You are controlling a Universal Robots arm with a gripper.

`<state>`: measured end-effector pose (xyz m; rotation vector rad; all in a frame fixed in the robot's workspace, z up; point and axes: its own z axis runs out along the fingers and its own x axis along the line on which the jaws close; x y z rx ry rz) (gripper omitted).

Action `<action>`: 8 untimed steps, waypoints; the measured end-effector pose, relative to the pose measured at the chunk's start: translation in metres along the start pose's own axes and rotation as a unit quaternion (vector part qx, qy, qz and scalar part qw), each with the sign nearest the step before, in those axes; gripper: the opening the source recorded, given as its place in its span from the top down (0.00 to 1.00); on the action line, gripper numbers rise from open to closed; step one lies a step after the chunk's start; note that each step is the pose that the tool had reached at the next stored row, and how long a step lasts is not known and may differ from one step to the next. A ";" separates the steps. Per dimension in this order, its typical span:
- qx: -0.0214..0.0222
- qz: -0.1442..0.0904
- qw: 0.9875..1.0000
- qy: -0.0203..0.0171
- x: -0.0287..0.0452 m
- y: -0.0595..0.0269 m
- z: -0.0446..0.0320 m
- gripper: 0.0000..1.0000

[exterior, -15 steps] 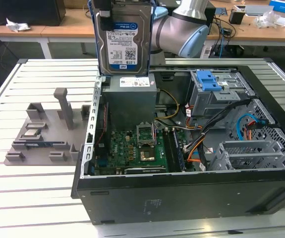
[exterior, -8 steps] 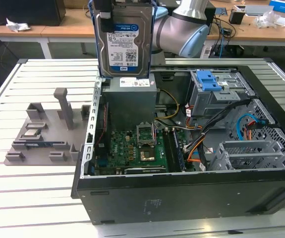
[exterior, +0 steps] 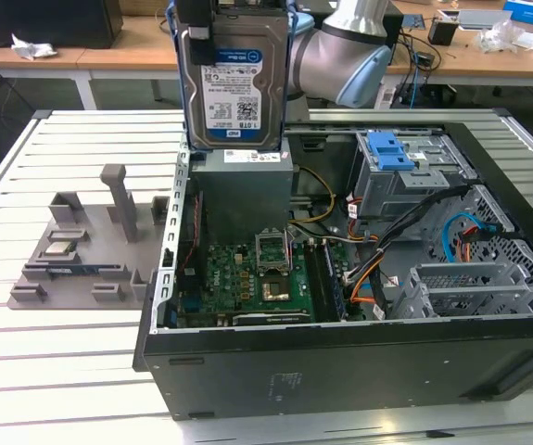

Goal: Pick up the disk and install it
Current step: 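Pick up the disk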

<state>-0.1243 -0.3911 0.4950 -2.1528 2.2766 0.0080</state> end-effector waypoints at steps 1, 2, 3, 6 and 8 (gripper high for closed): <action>0.000 0.000 1.000 0.000 0.0011 -0.0003 0.0000 0.63; 0.000 0.000 1.000 0.000 0.0025 -0.0007 0.0001 0.63; 0.000 0.000 1.000 0.000 0.0043 -0.0011 0.0001 0.63; 0.000 0.000 1.000 -0.005 0.0161 -0.0043 0.0002 0.63; 0.000 0.000 1.000 -0.007 0.0269 -0.0071 0.0004 0.63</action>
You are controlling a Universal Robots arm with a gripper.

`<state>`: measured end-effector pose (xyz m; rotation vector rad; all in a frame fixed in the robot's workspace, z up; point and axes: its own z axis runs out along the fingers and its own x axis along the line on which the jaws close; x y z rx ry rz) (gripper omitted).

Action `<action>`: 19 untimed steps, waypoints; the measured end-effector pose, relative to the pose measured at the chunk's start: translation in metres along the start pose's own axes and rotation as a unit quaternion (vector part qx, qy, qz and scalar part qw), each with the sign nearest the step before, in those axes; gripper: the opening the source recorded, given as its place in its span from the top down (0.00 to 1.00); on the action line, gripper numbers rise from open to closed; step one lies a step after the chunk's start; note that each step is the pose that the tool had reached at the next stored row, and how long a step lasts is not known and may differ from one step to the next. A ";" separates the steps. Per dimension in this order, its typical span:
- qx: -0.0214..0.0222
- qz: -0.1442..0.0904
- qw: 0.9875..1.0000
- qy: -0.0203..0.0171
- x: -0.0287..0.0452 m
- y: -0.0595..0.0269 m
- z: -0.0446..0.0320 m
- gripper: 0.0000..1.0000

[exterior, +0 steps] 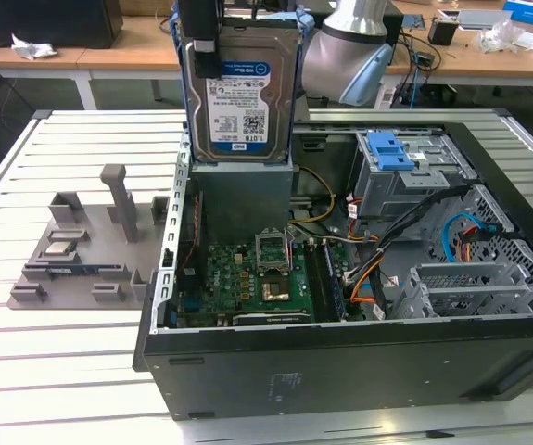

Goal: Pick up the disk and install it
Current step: 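Pick up the disk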

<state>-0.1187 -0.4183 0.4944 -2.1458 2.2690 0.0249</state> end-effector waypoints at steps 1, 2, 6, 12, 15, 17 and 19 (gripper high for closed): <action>0.000 0.000 1.000 0.000 0.0019 -0.0004 0.0001 0.63; 0.000 0.000 1.000 0.000 0.0031 -0.0007 0.0001 0.63; 0.000 0.000 1.000 0.000 0.0094 -0.0021 0.0001 0.63; 0.000 0.000 1.000 0.000 0.0191 -0.0046 0.0004 0.63; 0.000 0.000 1.000 0.000 0.0210 -0.0053 0.0004 0.63; 0.000 0.000 1.000 0.000 0.0226 -0.0058 0.0004 0.63; 0.000 0.000 1.000 0.000 0.0238 -0.0061 0.0004 0.63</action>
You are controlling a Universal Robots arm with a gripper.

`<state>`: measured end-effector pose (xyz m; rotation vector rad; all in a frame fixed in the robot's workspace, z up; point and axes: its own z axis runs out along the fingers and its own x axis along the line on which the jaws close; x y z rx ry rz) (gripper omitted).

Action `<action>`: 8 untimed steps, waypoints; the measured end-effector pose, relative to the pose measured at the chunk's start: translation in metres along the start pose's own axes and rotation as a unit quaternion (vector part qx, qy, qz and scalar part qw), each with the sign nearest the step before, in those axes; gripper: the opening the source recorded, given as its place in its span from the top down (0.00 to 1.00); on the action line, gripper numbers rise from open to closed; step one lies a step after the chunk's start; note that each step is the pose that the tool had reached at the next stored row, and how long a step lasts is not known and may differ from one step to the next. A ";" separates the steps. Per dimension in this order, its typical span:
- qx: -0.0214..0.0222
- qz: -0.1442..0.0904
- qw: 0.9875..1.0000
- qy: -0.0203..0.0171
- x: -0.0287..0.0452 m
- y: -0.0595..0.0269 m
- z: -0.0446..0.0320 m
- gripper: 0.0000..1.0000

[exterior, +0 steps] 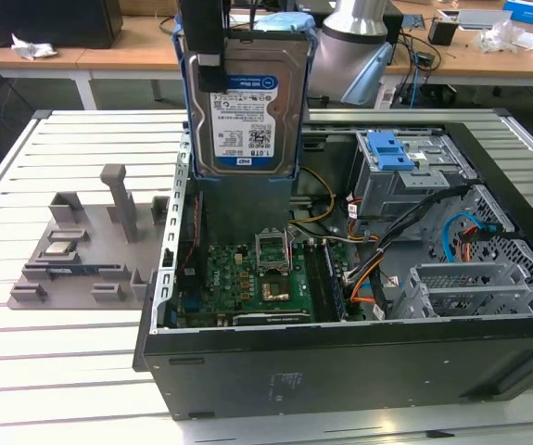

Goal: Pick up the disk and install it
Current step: 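Pick up the disk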

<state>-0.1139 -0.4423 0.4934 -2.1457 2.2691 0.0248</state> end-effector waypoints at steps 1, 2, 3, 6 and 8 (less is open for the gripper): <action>0.000 0.000 1.000 0.000 0.0006 -0.0002 0.0001 0.63; 0.000 0.000 1.000 0.000 0.0011 -0.0003 0.0000 0.63; 0.000 0.000 1.000 0.000 0.0018 -0.0006 0.0001 0.63; 0.000 0.000 1.000 0.000 0.0038 -0.0012 0.0001 0.63; 0.000 0.000 1.000 0.000 0.0058 -0.0017 0.0002 0.63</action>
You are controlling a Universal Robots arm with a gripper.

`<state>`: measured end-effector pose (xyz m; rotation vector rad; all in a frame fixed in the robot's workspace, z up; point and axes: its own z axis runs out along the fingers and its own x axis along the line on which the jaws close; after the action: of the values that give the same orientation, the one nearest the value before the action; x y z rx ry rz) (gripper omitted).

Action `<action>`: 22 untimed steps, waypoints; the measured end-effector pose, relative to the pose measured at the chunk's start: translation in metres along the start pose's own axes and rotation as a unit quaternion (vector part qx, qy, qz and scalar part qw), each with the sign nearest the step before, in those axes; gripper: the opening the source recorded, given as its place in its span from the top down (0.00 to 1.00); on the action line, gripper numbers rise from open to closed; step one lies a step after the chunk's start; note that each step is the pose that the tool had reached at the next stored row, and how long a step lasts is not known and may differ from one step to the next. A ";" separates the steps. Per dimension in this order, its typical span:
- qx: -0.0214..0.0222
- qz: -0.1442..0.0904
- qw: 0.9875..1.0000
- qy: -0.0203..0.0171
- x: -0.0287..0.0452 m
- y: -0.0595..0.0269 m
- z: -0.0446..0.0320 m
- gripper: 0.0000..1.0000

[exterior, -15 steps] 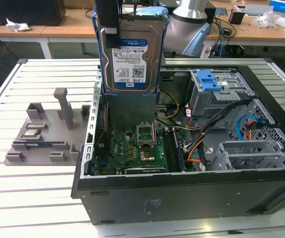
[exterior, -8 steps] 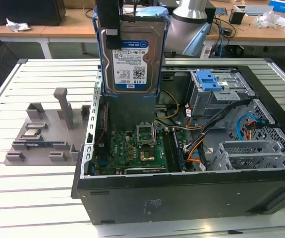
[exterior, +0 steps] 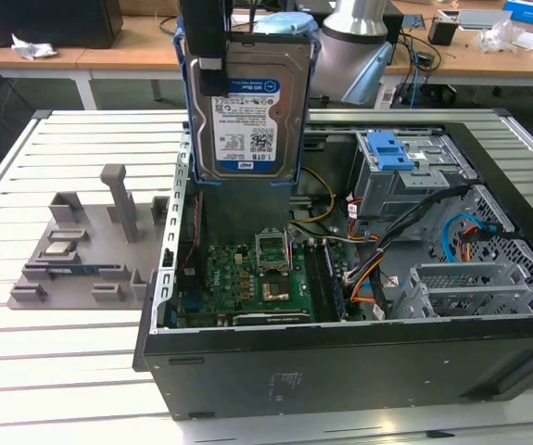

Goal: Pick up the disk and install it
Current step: 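Pick up the disk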

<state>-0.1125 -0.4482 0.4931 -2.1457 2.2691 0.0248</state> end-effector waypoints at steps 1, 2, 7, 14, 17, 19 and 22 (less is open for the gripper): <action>0.000 0.000 1.000 0.000 0.0006 -0.0004 0.0000 0.63; 0.000 0.000 1.000 0.000 0.0009 -0.0007 0.0000 0.63; 0.000 0.000 1.000 0.000 0.0028 -0.0022 0.0002 0.63; 0.000 0.000 1.000 0.000 0.0061 -0.0051 0.0004 0.63; 0.000 0.000 1.000 0.000 0.0066 -0.0100 0.0007 0.63; 0.000 0.000 1.000 0.000 0.0065 -0.0138 0.0009 0.63; 0.000 0.000 1.000 0.000 0.0067 -0.0196 0.0011 0.63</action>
<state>-0.0933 -0.4559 0.4918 -2.1460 2.2691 0.0250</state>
